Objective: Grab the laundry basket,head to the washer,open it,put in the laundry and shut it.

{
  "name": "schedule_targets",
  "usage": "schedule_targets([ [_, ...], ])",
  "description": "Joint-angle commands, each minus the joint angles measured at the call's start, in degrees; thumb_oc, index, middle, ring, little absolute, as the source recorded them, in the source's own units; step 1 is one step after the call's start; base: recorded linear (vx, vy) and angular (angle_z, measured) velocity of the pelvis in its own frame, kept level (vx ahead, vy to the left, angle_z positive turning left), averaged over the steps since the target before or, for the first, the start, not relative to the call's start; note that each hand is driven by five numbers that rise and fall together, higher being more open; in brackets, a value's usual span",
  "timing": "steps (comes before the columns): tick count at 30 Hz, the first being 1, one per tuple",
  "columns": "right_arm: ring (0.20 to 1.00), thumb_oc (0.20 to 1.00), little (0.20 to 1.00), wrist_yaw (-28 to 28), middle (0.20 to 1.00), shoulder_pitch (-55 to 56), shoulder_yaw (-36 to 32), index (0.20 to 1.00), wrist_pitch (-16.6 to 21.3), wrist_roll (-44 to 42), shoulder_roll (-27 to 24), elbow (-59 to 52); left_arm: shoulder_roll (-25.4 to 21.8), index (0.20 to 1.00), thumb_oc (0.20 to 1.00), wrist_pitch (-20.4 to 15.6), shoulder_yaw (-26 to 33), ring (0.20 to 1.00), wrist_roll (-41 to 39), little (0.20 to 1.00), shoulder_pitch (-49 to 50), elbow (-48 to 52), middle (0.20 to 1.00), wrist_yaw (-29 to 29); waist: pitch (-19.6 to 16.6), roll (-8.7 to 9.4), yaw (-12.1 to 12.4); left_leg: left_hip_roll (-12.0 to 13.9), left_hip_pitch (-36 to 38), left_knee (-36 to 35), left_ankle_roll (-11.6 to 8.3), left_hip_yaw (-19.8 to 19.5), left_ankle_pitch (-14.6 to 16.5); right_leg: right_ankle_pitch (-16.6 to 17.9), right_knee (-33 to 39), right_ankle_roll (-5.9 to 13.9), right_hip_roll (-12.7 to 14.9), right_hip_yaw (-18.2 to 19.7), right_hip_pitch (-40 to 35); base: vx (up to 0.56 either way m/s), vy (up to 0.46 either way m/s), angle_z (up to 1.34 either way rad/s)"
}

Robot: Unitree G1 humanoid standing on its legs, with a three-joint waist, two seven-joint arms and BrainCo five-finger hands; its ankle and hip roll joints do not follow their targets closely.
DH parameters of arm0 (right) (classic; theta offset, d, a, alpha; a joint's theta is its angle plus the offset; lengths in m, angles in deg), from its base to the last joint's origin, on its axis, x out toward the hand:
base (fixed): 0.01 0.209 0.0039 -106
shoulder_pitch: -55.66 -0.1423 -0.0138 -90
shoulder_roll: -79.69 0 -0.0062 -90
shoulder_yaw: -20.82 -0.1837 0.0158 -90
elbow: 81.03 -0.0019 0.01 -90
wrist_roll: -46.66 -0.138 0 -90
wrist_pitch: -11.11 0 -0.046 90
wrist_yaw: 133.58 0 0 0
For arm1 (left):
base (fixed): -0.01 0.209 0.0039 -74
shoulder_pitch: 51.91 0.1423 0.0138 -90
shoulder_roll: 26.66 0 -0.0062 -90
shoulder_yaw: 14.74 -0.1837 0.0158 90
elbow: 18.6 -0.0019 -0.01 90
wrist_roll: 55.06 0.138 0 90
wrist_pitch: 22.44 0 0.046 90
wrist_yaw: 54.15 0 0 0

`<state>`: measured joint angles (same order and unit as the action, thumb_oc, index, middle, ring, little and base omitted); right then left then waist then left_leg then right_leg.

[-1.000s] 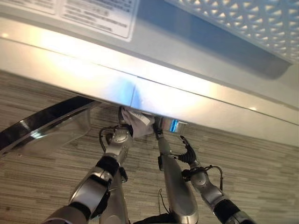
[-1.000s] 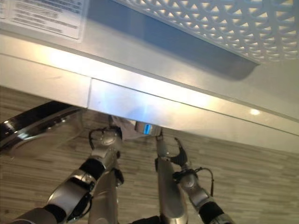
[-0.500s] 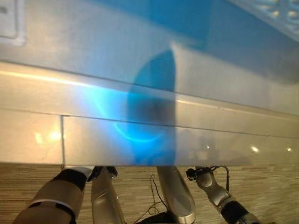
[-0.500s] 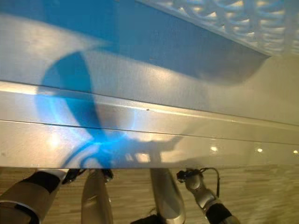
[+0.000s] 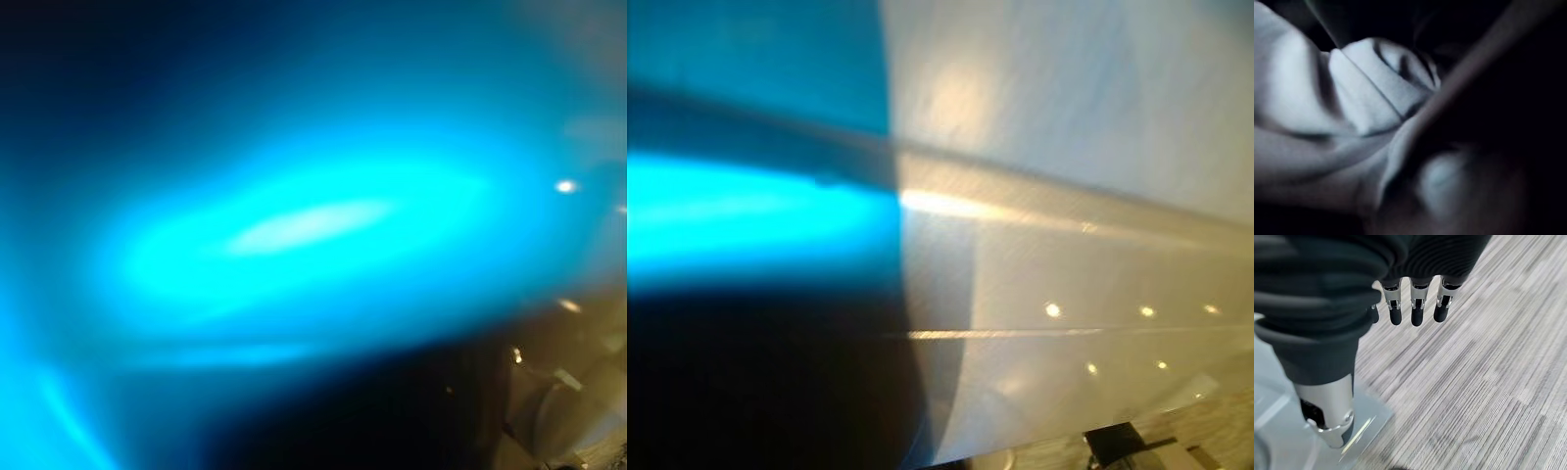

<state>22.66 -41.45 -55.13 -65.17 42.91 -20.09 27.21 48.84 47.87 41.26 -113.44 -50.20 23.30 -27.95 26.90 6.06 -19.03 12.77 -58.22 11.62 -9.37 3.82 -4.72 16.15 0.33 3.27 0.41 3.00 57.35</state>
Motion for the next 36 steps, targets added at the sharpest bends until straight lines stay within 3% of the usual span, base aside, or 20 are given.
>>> schedule_targets([
  [1,1.000,1.000,1.000,-1.0,1.000,7.6,1.4,1.000,0.2,-0.2,-2.8,-2.4,3.7,0.200,0.200,-10.9,3.6,0.200,10.6,0.200,-19.4,13.0,0.200,6.8,-9.0,-5.60,-2.5,1.6,8.5,4.0,1.60,-0.8,11.7,-12.9,-8.1,5.53,0.8,0.1,-0.5,0.02,-0.031,0.11],
  [3,1.000,1.000,1.000,-0.4,1.000,8.2,1.2,1.000,0.7,-0.5,-3.4,-1.9,4.0,0.200,0.200,-8.3,1.5,0.200,16.3,0.200,-18.1,13.2,0.200,7.2,-9.2,-5.66,-2.5,1.6,8.1,4.1,1.40,-0.9,11.6,-12.7,-7.9,5.37,0.7,0.1,-0.2,0.01,-0.013,0.07],
  [4,1.000,1.000,1.000,0.3,1.000,8.2,1.3,1.000,0.9,-1.0,-4.0,-1.7,3.2,0.200,0.200,-4.5,-1.1,0.200,22.4,0.200,-17.7,11.1,0.200,6.8,-9.2,-5.81,-2.5,1.6,7.9,4.1,1.31,-0.8,11.4,-12.6,-7.8,5.23,0.7,0.0,-0.1,0.00,0.000,0.00],
  [5,1.000,1.000,1.000,0.3,1.000,8.2,1.3,1.000,0.9,-1.0,-3.9,-1.6,3.2,0.200,0.200,-4.5,-1.1,0.200,22.5,0.200,-17.7,11.2,0.200,6.9,-9.2,-5.80,-2.5,1.6,7.9,4.1,1.31,-0.8,11.4,-12.6,-7.8,5.23,0.7,0.0,-0.1,0.00,0.006,-0.06],
  [6,1.000,1.000,1.000,1.5,1.000,8.3,0.3,1.000,1.7,-1.4,-5.1,-1.9,0.5,1.000,1.000,2.4,-9.2,1.000,32.0,1.000,-18.8,4.6,1.000,2.4,-9.3,-6.59,-2.1,1.7,7.6,4.0,1.24,-0.9,11.1,-12.5,-7.7,5.08,0.9,-0.1,0.0,-0.01,0.007,-0.07],
  [7,1.000,1.000,1.000,2.6,1.000,7.9,-1.2,1.000,2.1,-1.7,-5.5,-1.5,-2.9,1.000,1.000,8.9,-20.7,1.000,44.4,1.000,-22.7,-3.0,1.000,-3.5,-9.1,-7.55,-1.4,1.6,6.8,4.2,1.22,-1.1,10.8,-12.5,-7.7,5.01,1.2,-0.4,0.2,-0.01,0.007,-0.06],
  [8,1.000,1.000,1.000,2.6,1.000,7.7,-1.2,1.000,2.1,-1.7,-5.3,-1.4,-2.8,1.000,1.000,8.9,-20.9,1.000,44.5,1.000,-23.1,-3.3,1.000,-3.6,-9.0,-7.39,-1.4,1.6,6.8,4.3,1.21,-1.2,10.8,-12.5,-7.7,5.00,1.2,-0.4,0.2,-0.01,0.000,-0.07],
  [9,1.000,1.000,1.000,2.9,1.000,6.8,-1.3,1.000,1.8,-1.9,-5.2,0.4,-3.5,1.000,1.000,13.1,-28.6,1.000,56.0,1.000,-25.6,-10.5,1.000,-5.0,-9.0,-8.20,-0.6,1.5,6.2,4.6,1.24,-1.4,10.5,-12.6,-8.0,4.95,1.3,-0.7,0.6,0.00,-0.013,-0.04],
  [12,1.000,1.000,1.000,2.8,1.000,5.3,-0.3,1.000,1.5,-1.8,-5.1,1.4,-2.7,1.000,1.000,15.7,-34.4,1.000,70.0,1.000,-26.3,-14.2,1.000,-5.7,-9.0,-8.51,0.5,1.5,5.6,4.7,1.29,-1.9,10.6,-12.9,-8.2,4.82,1.4,-1.0,0.6,0.00,-0.008,-0.02],
  [14,1.000,1.000,1.000,2.9,1.000,5.1,0.1,1.000,1.8,-2.1,-5.1,1.5,-2.3,1.000,1.000,16.2,-35.4,1.000,72.8,1.000,-25.9,-15.8,1.000,-5.9,-9.1,-8.42,0.4,1.5,5.5,4.7,1.27,-2.0,10.6,-12.9,-8.2,4.81,1.4,-1.0,0.7,0.00,0.000,0.00],
  [15,1.000,1.000,1.000,3.4,1.000,5.3,0.7,1.000,2.4,-3.1,-5.3,1.9,-2.2,1.000,1.000,17.7,-38.0,1.000,81.0,1.000,-24.4,-16.0,1.000,-7.3,-9.0,-8.36,0.7,1.4,5.3,4.6,1.27,-2.3,10.6,-12.8,-8.1,4.69,1.4,-1.2,0.7,0.00,0.000,0.00],
  [21,1.000,1.000,1.000,3.8,1.000,6.8,1.0,1.000,3.7,-3.6,-5.6,2.9,-6.7,1.000,1.000,18.5,-42.4,1.000,93.1,1.000,-23.2,-8.6,1.000,-6.3,-8.5,-8.28,1.7,1.3,5.4,4.5,1.20,-2.7,10.6,-12.8,-7.9,4.81,1.6,-1.4,0.0,0.00,0.000,0.00],
  [24,1.000,1.000,1.000,3.5,1.000,8.4,0.5,1.000,3.9,-3.0,-4.5,3.2,-15.0,1.000,1.000,19.4,-37.8,1.000,96.0,1.000,-18.0,4.6,1.000,-6.0,-7.7,-7.96,2.2,0.3,4.9,4.7,1.57,-2.6,8.9,-11.5,-7.5,4.60,2.9,-2.0,-0.2,-0.10,0.036,0.01],
  [27,1.000,1.000,1.000,3.9,1.000,10.3,-0.6,1.000,2.7,-1.7,-3.1,2.7,-27.4,1.000,1.000,19.0,-27.6,1.000,95.2,1.000,-8.1,22.8,1.000,-7.0,-6.9,-7.87,3.8,-0.5,5.4,4.6,1.78,-2.9,8.8,-11.2,-6.9,4.69,3.7,-2.6,-1.6,-0.04,0.055,0.05],
  [28,1.000,1.000,1.000,3.9,1.000,10.4,-0.6,1.000,2.7,-1.8,-3.3,2.7,-27.5,1.000,1.000,19.0,-27.3,1.000,95.3,1.000,-7.8,23.0,1.000,-7.1,-6.9,-7.99,3.7,-0.5,5.4,4.6,1.78,-2.9,8.8,-11.2,-6.9,4.69,3.8,-2.6,-1.7,-0.02,0.041,0.09],
  [29,1.000,1.000,1.000,3.9,1.000,11.0,-1.3,1.000,2.3,-1.4,-1.7,2.5,-30.5,1.000,1.000,17.7,-23.3,1.000,93.1,1.000,-3.2,28.0,1.000,-7.1,-6.5,-7.51,4.7,-0.9,5.5,4.5,1.85,-3.0,8.8,-11.1,-6.7,4.70,4.0,-2.7,-1.9,-0.03,0.059,0.05],
  [30,1.000,1.000,1.000,4.1,1.000,12.0,-1.2,1.000,1.1,-0.4,-0.9,2.5,-32.9,1.000,1.000,15.9,-9.3,1.000,88.8,1.000,12.8,37.2,1.000,-8.0,-6.4,-7.71,5.1,-1.3,6.1,4.4,2.02,-2.9,8.6,-10.7,-6.2,4.71,4.2,-2.8,-2.8,-0.06,0.097,-0.03],
  [32,1.000,1.000,1.000,4.1,1.000,11.4,-0.5,1.000,-1.8,1.3,0.5,3.7,-21.1,1.000,1.000,13.3,12.0,1.000,77.9,1.000,40.1,47.7,1.000,-8.8,-5.6,-7.13,6.2,-2.4,7.2,4.7,2.60,-2.9,8.9,-9.7,-5.2,4.71,5.0,-3.3,-4.8,-0.08,0.147,-0.05],
  [34,1.000,1.000,1.000,3.6,1.000,9.6,0.5,1.000,-3.5,2.3,1.7,5.2,-9.4,1.000,1.000,11.6,17.8,1.000,72.9,1.000,58.2,51.2,1.000,-7.7,-4.7,-6.44,7.2,-3.3,8.4,5.8,3.49,-2.6,10.0,-8.5,-4.2,4.86,5.8,-3.6,-7.1,-0.06,0.187,0.33],
  [36,1.000,1.000,1.000,2.6,1.000,7.5,1.2,1.000,-4.1,3.8,1.6,5.4,-6.5,1.000,1.000,11.4,18.7,1.000,74.6,1.000,66.5,52.5,1.000,-7.1,-3.9,-5.76,8.1,-4.1,10.0,6.7,4.33,-2.2,11.0,-7.3,-3.0,5.51,6.5,-3.8,-9.7,-0.13,0.234,0.67],
])
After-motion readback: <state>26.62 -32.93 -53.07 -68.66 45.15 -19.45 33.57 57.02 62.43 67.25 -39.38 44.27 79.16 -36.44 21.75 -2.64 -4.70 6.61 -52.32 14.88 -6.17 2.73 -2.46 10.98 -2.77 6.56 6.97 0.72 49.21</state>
